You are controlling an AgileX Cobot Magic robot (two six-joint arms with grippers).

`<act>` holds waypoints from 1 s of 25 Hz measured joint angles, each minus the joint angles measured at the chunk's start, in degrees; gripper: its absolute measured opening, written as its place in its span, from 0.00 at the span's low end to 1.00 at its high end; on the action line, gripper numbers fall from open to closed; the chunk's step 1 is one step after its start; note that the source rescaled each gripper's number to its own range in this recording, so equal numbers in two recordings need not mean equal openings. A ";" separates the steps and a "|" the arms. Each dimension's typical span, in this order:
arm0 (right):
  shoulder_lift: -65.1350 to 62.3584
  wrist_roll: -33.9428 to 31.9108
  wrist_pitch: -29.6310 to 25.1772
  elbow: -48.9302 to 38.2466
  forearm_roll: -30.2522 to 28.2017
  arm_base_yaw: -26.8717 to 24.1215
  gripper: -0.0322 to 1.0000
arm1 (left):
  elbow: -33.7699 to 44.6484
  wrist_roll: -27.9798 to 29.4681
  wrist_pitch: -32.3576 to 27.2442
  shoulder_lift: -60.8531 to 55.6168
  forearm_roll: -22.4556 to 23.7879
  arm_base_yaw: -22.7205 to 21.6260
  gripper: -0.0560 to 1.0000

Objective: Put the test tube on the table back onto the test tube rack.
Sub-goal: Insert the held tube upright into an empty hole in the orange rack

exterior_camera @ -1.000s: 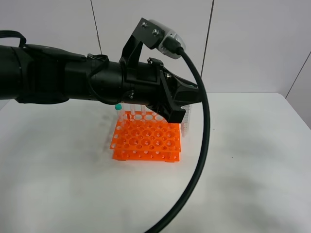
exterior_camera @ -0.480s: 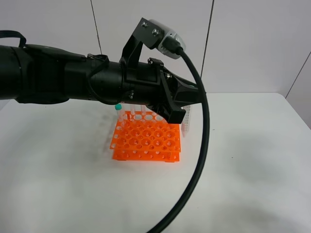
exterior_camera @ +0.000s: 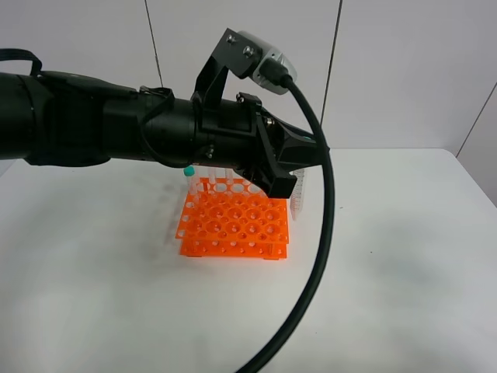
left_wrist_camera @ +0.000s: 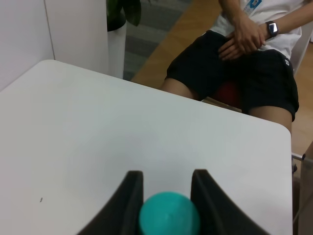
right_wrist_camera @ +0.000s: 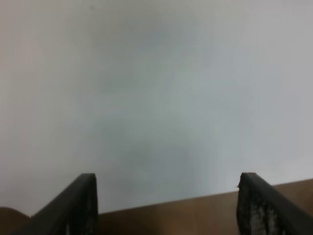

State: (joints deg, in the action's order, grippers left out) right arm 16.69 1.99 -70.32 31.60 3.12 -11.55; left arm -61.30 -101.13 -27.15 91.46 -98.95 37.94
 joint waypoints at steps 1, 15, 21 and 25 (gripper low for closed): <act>-0.97 0.00 0.00 0.00 0.00 0.00 0.81 | 0.00 0.00 0.00 0.00 0.00 0.00 0.05; -6.19 -1.99 0.00 0.00 -2.68 6.53 0.81 | 0.00 0.00 -0.04 0.00 0.00 0.00 0.05; -6.27 -2.50 0.00 0.00 -3.12 8.34 0.81 | 0.00 0.00 -0.06 0.00 0.00 0.00 0.05; -10.73 -2.50 0.00 0.00 -3.12 8.34 0.81 | 0.00 0.23 -0.06 0.00 0.00 0.00 0.05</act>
State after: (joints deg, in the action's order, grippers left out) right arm 5.95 -0.51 -70.32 31.60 0.00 -3.20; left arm -61.30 -100.91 -27.21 91.46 -98.95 37.94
